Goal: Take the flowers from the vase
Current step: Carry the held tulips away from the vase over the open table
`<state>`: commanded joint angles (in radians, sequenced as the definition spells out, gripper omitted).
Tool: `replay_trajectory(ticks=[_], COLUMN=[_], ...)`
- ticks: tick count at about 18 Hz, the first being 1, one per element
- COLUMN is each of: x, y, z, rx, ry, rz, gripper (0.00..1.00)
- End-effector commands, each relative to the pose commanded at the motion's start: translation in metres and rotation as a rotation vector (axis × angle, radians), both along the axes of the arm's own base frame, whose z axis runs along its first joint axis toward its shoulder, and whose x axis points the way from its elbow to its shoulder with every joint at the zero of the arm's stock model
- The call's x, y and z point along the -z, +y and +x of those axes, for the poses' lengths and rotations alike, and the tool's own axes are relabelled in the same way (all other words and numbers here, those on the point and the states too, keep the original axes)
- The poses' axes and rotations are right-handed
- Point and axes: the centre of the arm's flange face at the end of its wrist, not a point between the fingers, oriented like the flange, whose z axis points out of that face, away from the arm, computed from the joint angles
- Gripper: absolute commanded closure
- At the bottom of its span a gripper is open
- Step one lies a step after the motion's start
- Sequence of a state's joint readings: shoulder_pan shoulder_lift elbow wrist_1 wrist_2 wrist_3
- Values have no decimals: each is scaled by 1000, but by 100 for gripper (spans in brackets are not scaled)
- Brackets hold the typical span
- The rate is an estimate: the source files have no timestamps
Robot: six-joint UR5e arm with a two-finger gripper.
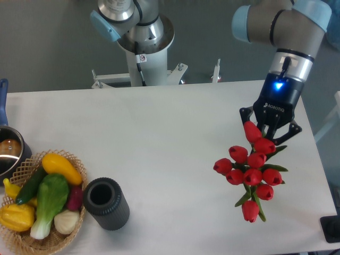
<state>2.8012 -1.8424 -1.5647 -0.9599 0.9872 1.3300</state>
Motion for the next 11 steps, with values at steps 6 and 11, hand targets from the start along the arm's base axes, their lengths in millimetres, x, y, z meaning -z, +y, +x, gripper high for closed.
replay_trajectory(ticks=[6,11], x=[4,6], y=[21,28], z=[27,32], rx=[-9,-14], ry=[5,51], rz=[-193,-288], gripper=[100,100])
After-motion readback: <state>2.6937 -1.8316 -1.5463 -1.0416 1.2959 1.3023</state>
